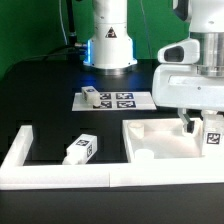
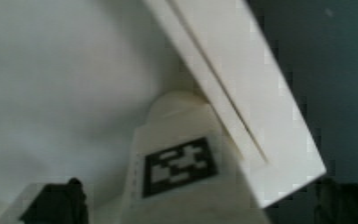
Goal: Assemble one leg
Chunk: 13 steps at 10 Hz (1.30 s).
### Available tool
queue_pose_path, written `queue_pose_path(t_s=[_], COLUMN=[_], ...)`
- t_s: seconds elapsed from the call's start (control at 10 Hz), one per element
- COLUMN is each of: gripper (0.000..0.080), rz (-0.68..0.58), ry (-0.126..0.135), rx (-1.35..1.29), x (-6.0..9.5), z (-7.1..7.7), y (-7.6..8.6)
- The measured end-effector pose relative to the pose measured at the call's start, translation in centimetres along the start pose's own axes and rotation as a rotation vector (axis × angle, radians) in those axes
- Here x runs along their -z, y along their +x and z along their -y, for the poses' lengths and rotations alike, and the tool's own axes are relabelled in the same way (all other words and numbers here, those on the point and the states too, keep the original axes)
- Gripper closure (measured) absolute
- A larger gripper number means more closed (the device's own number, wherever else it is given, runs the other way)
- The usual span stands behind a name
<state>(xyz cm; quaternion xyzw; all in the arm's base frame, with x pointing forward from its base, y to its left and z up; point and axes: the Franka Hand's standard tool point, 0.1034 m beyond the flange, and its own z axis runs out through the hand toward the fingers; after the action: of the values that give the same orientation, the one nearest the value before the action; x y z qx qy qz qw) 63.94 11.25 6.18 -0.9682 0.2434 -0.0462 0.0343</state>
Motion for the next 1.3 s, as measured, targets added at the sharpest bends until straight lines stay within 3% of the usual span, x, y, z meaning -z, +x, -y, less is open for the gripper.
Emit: queue_pose_path(t_s=[0.2,0.3,0.4,0.6,0.8,0.9,1.3], gripper=[0.0151,0.0278,0.0278,0.0515,0.0515,0.0515,0.0515], rz=[0.01,0.01,0.01,0.008,0.009,-0.001,-0.002], ry=[-0.009,-0.009,-0.009,-0.016,-0.033,-0.053,-0.06], rx=[0.131,0.113,0.095,0.05,-0.073,-0.133,-0.131], x=[-0.3,-0.3,-0.3,-0.3,-0.3,-0.3,-0.3], z=[-0.1,-0.1,-0.1,-0.4,-1.1,-1.5,-1.8], y=[-0.1,-0.1,-0.1,0.1,0.3,0.5,0.6])
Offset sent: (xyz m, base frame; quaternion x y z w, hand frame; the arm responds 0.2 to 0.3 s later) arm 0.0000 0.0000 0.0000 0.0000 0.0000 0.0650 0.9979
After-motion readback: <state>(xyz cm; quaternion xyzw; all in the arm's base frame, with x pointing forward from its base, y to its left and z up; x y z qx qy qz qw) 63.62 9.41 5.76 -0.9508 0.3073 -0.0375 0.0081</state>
